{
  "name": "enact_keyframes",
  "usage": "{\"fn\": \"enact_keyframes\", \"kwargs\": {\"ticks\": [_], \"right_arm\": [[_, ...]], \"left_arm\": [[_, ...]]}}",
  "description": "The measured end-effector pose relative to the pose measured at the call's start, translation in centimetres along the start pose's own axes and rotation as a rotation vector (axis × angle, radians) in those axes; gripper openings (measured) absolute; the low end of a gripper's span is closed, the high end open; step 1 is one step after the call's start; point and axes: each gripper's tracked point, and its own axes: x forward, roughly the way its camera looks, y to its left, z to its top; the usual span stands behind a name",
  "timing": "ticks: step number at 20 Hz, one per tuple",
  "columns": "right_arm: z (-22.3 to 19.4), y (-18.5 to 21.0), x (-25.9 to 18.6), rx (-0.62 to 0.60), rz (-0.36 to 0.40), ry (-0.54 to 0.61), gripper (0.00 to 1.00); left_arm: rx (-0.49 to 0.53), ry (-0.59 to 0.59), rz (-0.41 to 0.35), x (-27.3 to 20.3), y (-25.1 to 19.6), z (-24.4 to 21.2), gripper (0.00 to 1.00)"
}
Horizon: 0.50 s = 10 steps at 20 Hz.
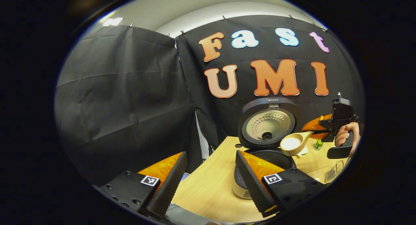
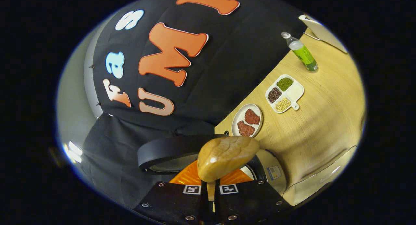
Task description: Close the left gripper, press the button to open the rice cooker; take a wooden spoon from the chopstick holder with the right hand, scoop a spoonful of rice and pour it into the rice cooker, then put the wooden spoon back into the chopstick holder.
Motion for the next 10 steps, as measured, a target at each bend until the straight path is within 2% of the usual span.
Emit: {"fn": "enact_keyframes", "kwargs": {"ticks": [3, 4, 5, 6, 9, 10], "right_arm": [[-1.0, 0.9, 0.3, -0.123, -0.019, -0.012, 0.07], [-1.3, 1.3, 0.4, -0.172, -0.023, -0.019, 0.06], [-1.6, 1.9, 0.5, -0.222, -0.027, -0.024, 0.06], [-1.9, 2.5, 0.5, -0.271, -0.029, -0.03, 0.07], [-2.7, 3.5, 0.9, -0.377, -0.03, -0.041, 0.07], [-2.7, 4.0, 1.0, -0.402, -0.03, -0.045, 0.07]], "left_arm": [[0.002, 0.008, 0.018, 0.1, 0.7, -0.2, 0.94], [-0.004, 0.013, 0.021, 0.1, 0.9, -0.3, 1.0], [-0.009, 0.016, 0.026, 0.0, 1.2, -0.4, 0.94], [-0.013, 0.019, 0.03, 0.0, 1.4, -0.3, 1.0], [-0.014, 0.027, 0.039, -0.7, 2.1, -0.8, 1.0], [-0.013, 0.026, 0.043, -0.9, 2.3, -0.9, 0.94]]}}
